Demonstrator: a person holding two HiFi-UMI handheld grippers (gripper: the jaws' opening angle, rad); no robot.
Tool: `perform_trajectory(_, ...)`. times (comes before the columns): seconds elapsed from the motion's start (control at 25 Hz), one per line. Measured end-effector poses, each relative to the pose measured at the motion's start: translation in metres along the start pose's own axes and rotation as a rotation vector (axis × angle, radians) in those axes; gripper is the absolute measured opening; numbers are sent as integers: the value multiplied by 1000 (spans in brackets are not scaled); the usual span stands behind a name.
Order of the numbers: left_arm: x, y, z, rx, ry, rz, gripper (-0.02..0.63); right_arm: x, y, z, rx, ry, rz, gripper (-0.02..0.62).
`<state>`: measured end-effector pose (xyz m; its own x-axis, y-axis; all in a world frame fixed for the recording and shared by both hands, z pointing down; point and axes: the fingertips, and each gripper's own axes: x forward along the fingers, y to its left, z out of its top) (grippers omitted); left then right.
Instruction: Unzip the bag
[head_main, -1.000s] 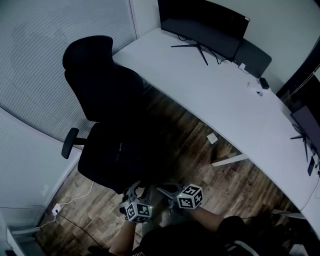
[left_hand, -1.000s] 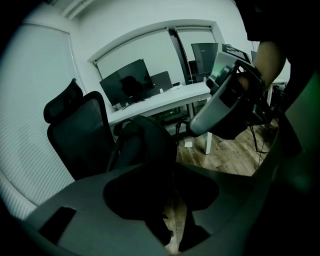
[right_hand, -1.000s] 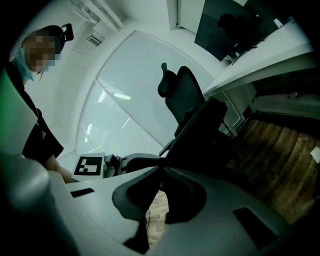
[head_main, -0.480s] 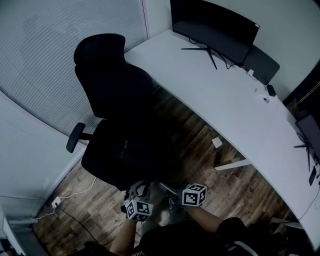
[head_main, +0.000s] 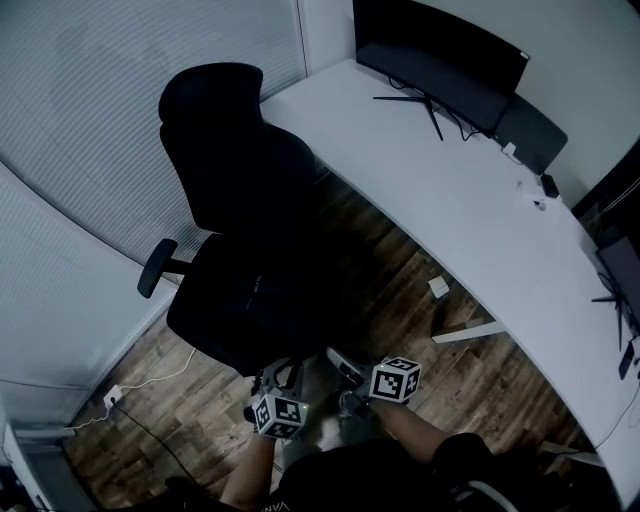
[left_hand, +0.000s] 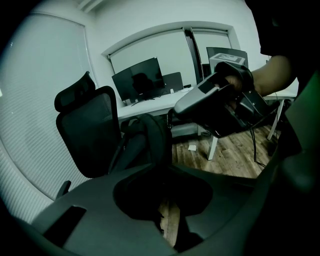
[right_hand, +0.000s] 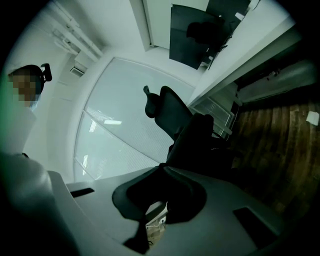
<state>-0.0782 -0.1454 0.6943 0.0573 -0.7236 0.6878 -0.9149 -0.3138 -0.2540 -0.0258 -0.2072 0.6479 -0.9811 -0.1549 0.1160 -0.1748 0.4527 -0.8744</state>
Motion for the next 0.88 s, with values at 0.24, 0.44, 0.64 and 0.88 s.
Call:
perform_trajectory(0.24, 3, 2, -2, 0, -7, 25, 69, 3, -15, 27, -30, -21, -33, 52)
perform_trajectory(0.44, 4, -1, 2, -9, 7, 20, 67, 5, -27, 44, 1, -47, -49, 52)
perform_trajectory(0.64, 4, 0, 4, -25, 20, 10, 67, 12, -41, 68, -1, -73, -72, 52)
perform_trajectory(0.88, 8, 1, 1, -23, 32, 27, 67, 17, -56, 90, -12, -81, -103, 52)
